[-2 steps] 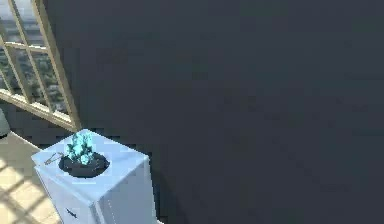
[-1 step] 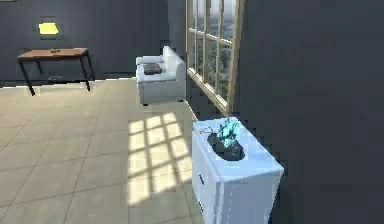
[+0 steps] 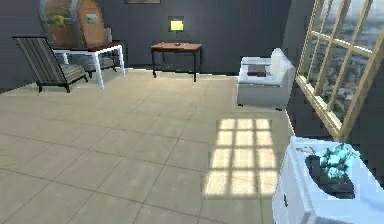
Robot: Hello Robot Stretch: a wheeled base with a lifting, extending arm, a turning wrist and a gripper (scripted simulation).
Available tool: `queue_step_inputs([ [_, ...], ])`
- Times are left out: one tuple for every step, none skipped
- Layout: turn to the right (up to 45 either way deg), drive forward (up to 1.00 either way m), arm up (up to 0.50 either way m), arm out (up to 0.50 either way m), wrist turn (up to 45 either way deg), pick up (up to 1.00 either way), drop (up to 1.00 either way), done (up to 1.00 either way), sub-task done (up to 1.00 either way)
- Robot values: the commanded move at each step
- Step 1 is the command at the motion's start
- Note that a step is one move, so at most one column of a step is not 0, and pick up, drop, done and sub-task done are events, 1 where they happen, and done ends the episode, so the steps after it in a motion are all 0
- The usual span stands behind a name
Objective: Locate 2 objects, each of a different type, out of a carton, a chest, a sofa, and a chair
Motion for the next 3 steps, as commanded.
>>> queue_step_inputs([
  [0.0,0.3,0.0,0.0,0.0,0.0,0.0,0.0,0.0],
  [6.0,0.0,0.0,0.0,0.0,0.0,0.0,0.0,0.0],
  [0.0,1.0,0.0,0.0,0.0,0.0,0.0,0.0,0.0],
])
